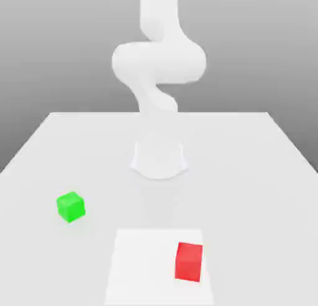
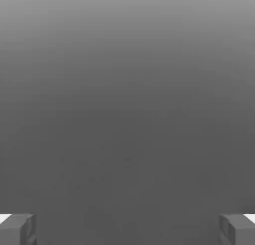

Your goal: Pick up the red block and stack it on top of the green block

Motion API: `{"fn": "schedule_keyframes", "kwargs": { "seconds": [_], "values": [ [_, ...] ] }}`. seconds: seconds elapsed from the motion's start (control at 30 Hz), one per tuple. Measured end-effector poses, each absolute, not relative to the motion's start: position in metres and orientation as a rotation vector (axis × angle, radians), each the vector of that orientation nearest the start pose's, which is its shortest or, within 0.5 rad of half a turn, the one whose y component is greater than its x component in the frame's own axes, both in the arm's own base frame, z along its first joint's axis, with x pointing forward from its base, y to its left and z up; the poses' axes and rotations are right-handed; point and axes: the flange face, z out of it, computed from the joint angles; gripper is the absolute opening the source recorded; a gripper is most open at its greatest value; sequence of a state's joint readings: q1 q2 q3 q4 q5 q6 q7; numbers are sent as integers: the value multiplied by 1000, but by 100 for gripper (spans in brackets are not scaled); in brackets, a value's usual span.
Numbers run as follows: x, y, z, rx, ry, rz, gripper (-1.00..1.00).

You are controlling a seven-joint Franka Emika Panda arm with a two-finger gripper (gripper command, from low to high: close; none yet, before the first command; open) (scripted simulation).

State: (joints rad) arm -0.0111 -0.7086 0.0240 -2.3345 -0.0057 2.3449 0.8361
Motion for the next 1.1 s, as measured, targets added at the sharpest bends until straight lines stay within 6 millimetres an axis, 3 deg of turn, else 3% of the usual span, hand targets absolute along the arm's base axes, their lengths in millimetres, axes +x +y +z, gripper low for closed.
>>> {"fn": "schedule_keyframes", "kwargs": {
  "seconds": [0.17,0.33,0.5,0.7,0.9,0.93,1.1],
  "values": [
    [436,21,563,-2583,1186,-750,0],
    [463,33,457,-2660,1280,-550,0],
    [464,43,351,-2720,1366,-336,0],
    [433,59,233,-2768,1455,-60,0],
    [425,60,157,-2770,1479,0,0],
    [424,60,149,-2771,1479,0,-100],
    [424,60,149,-2770,1479,-2,-100]
  ]
}}
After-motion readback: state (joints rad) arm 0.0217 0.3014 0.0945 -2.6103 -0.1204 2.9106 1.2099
